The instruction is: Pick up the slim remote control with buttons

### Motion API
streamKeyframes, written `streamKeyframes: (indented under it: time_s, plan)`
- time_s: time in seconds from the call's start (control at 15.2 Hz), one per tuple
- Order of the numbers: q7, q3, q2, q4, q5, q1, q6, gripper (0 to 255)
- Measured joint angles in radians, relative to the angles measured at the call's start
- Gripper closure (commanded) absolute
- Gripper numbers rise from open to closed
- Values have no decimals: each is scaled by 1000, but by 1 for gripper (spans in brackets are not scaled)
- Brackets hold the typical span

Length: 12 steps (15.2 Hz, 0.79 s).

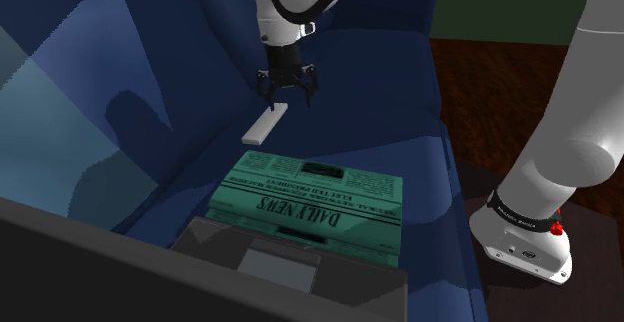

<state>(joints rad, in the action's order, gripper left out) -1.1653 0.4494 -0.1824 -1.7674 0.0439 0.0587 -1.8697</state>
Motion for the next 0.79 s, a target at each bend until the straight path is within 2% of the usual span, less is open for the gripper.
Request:
streamKeyframes:
  time_s: [0.53,0.79]
  plan:
    - [-237,-62,-350,402,133,-99,83,0]
    - [-258,-71,-383,409,143,-108,59,0]
